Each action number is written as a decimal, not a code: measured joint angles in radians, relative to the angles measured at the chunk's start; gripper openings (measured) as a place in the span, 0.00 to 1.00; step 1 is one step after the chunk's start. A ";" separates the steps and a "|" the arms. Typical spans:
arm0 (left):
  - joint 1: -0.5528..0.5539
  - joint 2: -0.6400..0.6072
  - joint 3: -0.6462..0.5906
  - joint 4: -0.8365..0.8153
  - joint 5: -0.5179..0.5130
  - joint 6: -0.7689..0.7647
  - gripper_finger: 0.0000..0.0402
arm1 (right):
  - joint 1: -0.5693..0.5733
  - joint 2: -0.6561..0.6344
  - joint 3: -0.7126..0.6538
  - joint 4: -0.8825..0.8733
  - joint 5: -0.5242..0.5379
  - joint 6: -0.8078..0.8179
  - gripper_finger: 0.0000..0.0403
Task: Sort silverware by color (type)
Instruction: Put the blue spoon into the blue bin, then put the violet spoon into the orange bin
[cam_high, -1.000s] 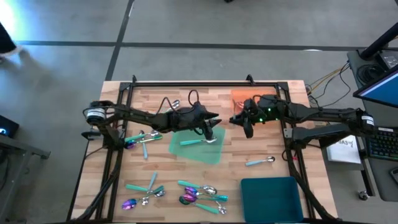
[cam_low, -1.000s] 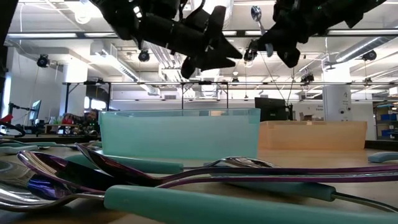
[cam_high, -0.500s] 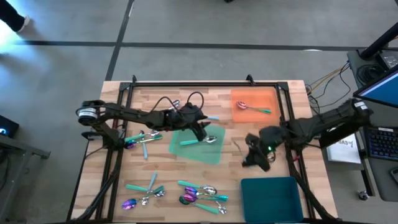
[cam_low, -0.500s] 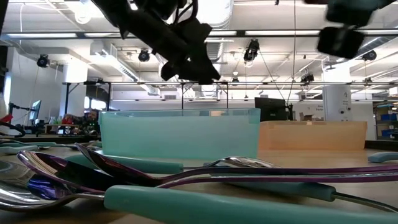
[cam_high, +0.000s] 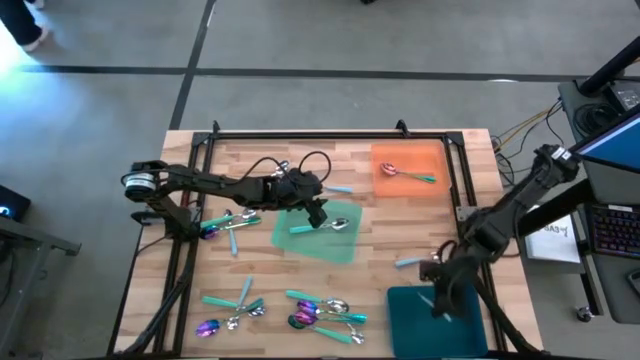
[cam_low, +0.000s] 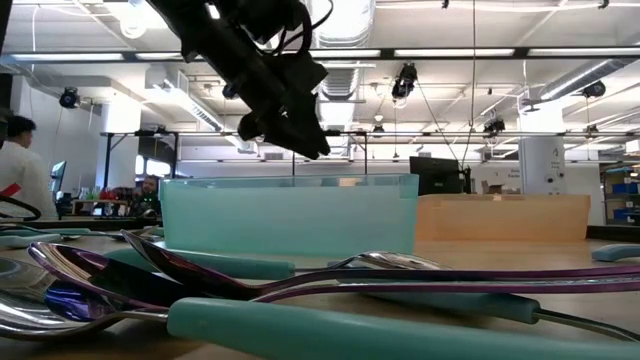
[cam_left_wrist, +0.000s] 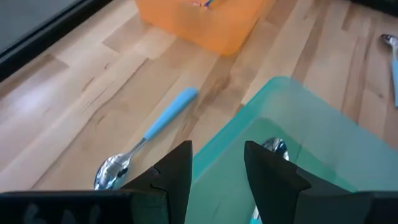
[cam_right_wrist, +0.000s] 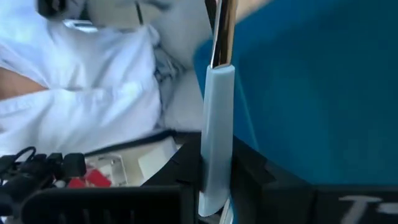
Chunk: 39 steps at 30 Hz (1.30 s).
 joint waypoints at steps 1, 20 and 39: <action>-0.001 0.000 0.000 -0.014 0.000 0.000 0.32 | 0.021 0.014 0.000 0.001 0.000 0.029 0.11; -0.098 -0.186 -0.003 -0.560 -0.014 -0.253 0.32 | 0.097 0.223 0.000 -0.036 -0.174 0.125 0.42; -0.460 -0.257 -0.050 -1.124 0.115 -0.769 0.32 | 0.034 0.210 0.000 -0.103 -0.172 -0.056 0.38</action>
